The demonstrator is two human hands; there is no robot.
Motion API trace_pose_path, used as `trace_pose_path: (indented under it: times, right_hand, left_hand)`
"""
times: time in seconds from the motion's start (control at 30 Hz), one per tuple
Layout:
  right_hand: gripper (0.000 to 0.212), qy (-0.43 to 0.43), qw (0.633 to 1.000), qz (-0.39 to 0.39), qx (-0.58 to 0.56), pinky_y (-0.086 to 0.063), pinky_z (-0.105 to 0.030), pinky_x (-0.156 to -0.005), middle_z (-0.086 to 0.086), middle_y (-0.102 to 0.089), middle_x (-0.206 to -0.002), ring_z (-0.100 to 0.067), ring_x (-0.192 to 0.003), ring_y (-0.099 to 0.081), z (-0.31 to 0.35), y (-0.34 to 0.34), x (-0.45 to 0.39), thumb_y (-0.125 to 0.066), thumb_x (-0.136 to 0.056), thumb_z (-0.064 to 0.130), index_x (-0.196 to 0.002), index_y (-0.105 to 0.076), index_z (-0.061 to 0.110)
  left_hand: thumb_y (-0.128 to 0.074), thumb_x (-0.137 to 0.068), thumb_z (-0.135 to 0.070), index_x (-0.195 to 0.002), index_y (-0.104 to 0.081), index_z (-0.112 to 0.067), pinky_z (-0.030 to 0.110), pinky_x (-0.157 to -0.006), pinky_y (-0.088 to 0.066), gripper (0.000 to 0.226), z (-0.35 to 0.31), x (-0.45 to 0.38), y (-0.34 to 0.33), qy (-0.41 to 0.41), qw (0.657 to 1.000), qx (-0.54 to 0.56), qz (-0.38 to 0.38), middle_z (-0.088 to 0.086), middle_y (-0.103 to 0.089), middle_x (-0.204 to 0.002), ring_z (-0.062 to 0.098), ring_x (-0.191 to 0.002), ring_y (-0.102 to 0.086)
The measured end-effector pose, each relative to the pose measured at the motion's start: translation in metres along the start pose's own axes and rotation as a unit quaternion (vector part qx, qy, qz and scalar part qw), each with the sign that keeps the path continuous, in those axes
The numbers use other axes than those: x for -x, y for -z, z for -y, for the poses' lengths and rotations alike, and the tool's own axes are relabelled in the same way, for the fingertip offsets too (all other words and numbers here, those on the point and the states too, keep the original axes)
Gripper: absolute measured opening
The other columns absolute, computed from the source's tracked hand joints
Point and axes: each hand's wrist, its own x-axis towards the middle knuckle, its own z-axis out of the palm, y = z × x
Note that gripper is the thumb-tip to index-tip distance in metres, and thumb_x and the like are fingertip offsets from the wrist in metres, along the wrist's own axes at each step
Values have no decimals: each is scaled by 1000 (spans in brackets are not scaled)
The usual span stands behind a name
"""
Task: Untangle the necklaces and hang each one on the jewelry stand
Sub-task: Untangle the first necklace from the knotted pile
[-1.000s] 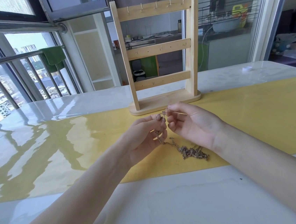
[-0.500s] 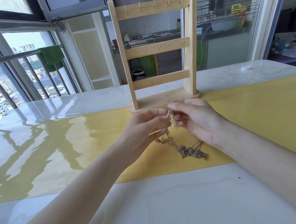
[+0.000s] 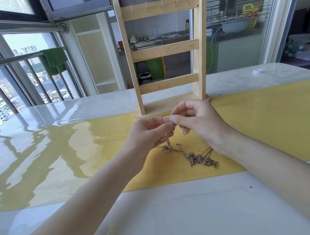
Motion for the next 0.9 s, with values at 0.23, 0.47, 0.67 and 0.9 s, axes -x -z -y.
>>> trace_pose_path:
  times: [0.23, 0.47, 0.67, 0.9]
  right_hand:
    - [12, 9, 1000, 20, 21, -43, -23, -55, 0, -62, -65, -8, -51, -47, -3, 5, -5, -68, -84, 4, -76, -63, 12]
    - [17, 65, 976, 31, 205, -42, -12, -55, 5, -56, -64, 0, -53, -48, -3, 8, -6, -66, -80, 1, -72, -61, 15]
    - [13, 31, 983, 8, 182, -49, -24, -62, -2, -67, -71, -9, -62, -56, -3, 9, -7, -66, -83, 4, -75, -62, 14]
    - [12, -113, 987, 28, -111, -46, -22, -57, -7, -66, -68, -12, -60, -55, 1, 10, -7, -63, -85, -3, -79, -61, 7]
  left_hand:
    - [-64, -88, -10, -78, -67, -12, 19, -70, -50, 11, 2, -2, -1, -28, 999, -25, -31, -6, -63, -60, 7, -62, -59]
    - [-53, -94, -5, -81, -58, -10, 19, -67, -52, 15, 0, -2, -1, -44, 998, -43, -16, -5, -65, -68, 8, -61, -63]
    - [-48, -96, -7, -85, -53, -11, 19, -58, -50, 13, 0, 1, -5, -73, 992, -104, -22, 0, -60, -81, 9, -56, -63]
    - [-47, -97, -6, -83, -50, -13, 18, -41, -42, 16, -3, 3, -7, -103, 983, -149, -34, 0, -62, -74, 14, -53, -66]
